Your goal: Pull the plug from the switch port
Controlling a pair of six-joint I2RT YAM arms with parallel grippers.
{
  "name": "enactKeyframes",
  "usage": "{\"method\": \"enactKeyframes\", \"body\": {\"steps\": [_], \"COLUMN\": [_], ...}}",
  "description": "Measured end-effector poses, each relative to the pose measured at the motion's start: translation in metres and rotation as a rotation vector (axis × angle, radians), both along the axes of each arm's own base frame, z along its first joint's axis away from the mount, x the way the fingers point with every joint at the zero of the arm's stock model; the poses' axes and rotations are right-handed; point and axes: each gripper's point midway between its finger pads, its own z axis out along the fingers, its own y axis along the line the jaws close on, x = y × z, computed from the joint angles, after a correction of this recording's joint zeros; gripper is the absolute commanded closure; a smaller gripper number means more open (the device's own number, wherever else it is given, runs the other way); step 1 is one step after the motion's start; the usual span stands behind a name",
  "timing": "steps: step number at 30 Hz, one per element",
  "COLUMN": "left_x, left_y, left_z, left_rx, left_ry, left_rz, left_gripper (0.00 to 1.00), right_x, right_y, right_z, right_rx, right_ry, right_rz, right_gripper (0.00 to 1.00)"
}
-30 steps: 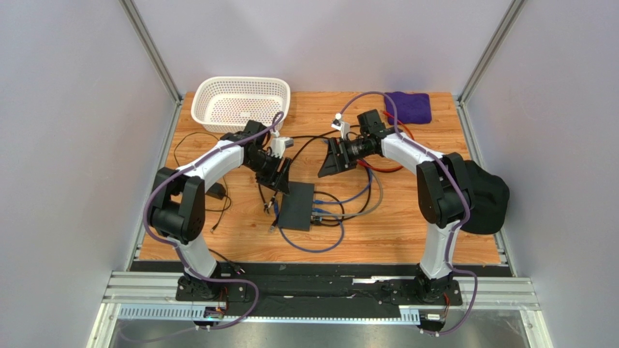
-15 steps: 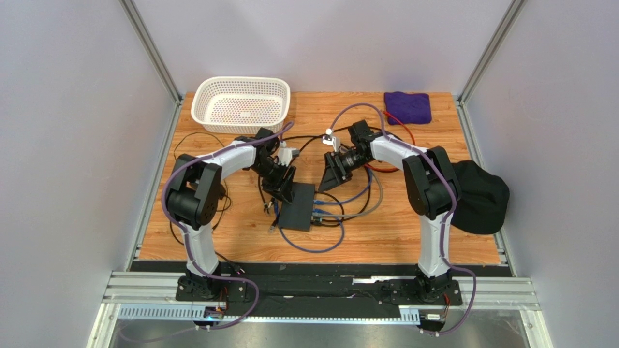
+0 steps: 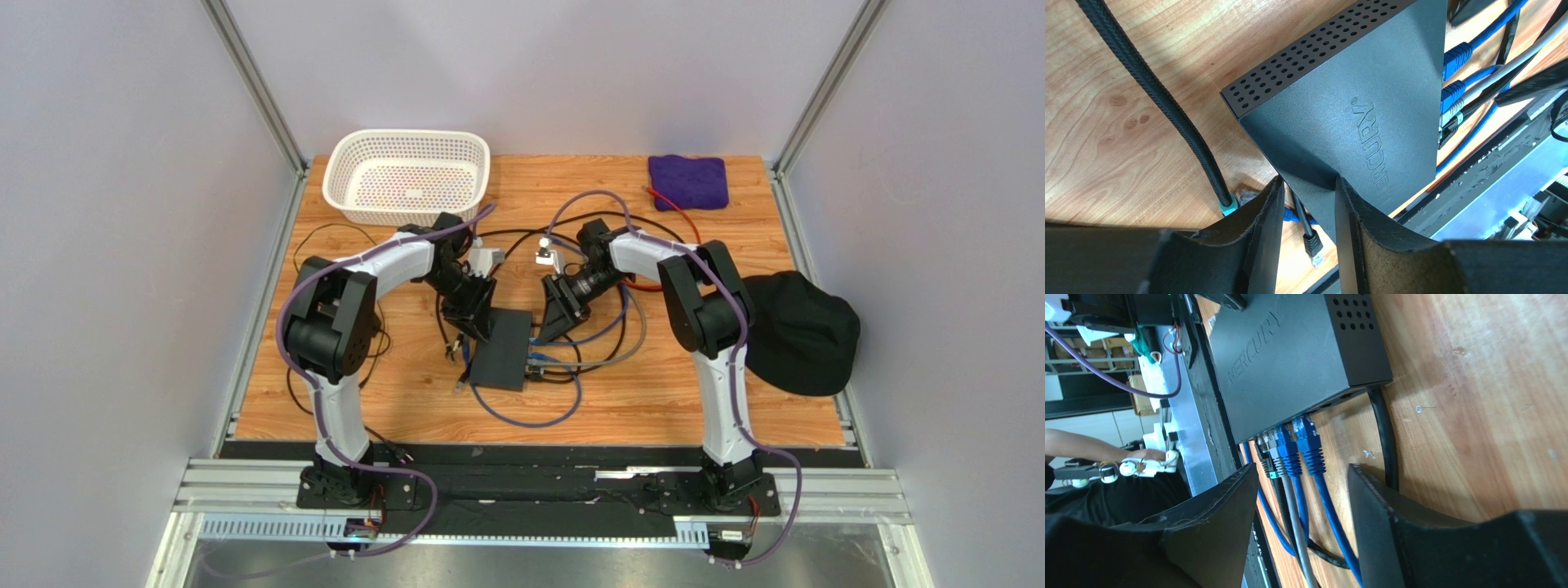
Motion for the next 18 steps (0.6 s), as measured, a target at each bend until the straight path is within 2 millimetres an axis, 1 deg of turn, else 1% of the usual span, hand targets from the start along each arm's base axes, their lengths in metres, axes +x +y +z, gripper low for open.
{"method": "enactKeyframes", "body": {"steps": [2, 5, 7, 9, 11, 13, 15, 16, 17, 18], "left_x": [0.000, 0.000, 0.000, 0.002, 0.005, 0.013, 0.021, 0.025, 0.026, 0.027], "left_y": [0.000, 0.000, 0.000, 0.002, 0.009, 0.017, 0.021, 0.020, 0.016, 0.010], "left_z": [0.000, 0.000, 0.001, 0.001, 0.002, 0.008, 0.020, 0.030, 0.042, 0.055], "left_rx": [0.002, 0.003, 0.007, 0.029, 0.084, 0.139, 0.162, 0.138, 0.104, 0.055], "left_ry": [0.000, 0.001, 0.001, -0.008, -0.036, -0.092, -0.153, -0.185, -0.208, -0.233], "left_rz": [0.000, 0.002, 0.003, 0.006, 0.019, 0.025, 0.038, 0.045, 0.050, 0.053], "left_gripper": [0.59, 0.59, 0.50, 0.46, 0.46, 0.46, 0.56, 0.63, 0.75, 0.86], "right_x": [-0.003, -0.006, -0.006, -0.005, -0.006, -0.006, -0.006, -0.006, -0.006, -0.006], "right_y": [0.001, 0.005, 0.007, 0.009, 0.010, 0.010, 0.011, 0.011, 0.011, 0.011], "right_z": [-0.004, -0.005, -0.005, -0.006, -0.006, -0.006, -0.006, -0.006, -0.006, -0.006], "right_rx": [-0.005, 0.000, 0.002, 0.005, 0.007, 0.008, 0.009, 0.009, 0.010, 0.011], "right_ry": [0.014, 0.032, 0.032, 0.032, 0.033, 0.032, 0.034, 0.039, 0.042, 0.046], "right_rz": [0.009, 0.022, 0.030, 0.033, 0.035, 0.035, 0.037, 0.037, 0.037, 0.036], "right_gripper": [0.41, 0.42, 0.42, 0.43, 0.43, 0.43, 0.43, 0.43, 0.43, 0.43]}}
